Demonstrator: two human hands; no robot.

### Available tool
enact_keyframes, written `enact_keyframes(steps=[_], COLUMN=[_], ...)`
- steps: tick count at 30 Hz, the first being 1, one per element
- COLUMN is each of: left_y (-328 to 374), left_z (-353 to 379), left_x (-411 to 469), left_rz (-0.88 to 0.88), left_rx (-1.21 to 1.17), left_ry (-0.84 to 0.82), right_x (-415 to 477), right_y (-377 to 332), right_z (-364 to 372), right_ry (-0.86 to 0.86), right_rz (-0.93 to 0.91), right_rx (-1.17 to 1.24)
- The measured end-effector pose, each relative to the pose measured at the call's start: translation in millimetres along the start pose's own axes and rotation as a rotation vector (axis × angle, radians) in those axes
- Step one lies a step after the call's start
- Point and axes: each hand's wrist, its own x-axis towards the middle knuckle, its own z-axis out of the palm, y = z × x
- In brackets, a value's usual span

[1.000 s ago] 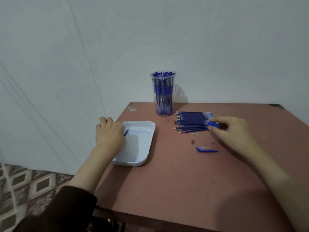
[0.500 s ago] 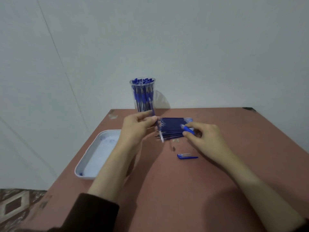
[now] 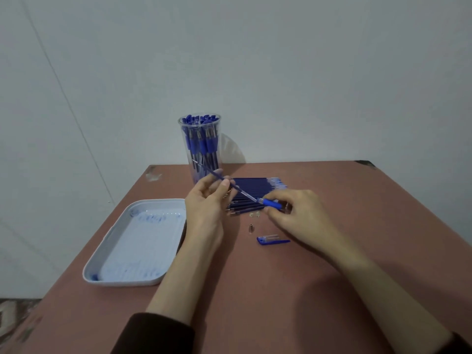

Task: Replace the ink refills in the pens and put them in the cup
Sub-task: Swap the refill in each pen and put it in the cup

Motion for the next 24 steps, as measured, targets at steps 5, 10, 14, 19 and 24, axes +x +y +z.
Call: enact_keyframes(steps=[5, 10, 14, 19, 24], left_y=[-1, -1, -3, -13, -4], left_z=[-2, -2, -1, -4, -14], left_x=[1, 2, -3, -5, -4], left_rz=[-0.024, -0.042, -0.095, -0.054, 0.042], left_rx=[-0.042, -0.074, -0.016, 0.446, 1.132], left_ry=[0.019, 0.023, -0.081, -0.274, -0.53], right_x=[-1, -1, 0, 4, 9], right_y=[0, 0, -1, -5, -9], right_z=[0, 2, 2, 0, -18], right_ry=[0.002, 0.011, 0.001, 0.046, 0.116], right_rz=[-0.024, -0.032, -0.037, 0.112, 0.329], right_rx=[0.038, 0.108, 0.141, 0.446, 0.893])
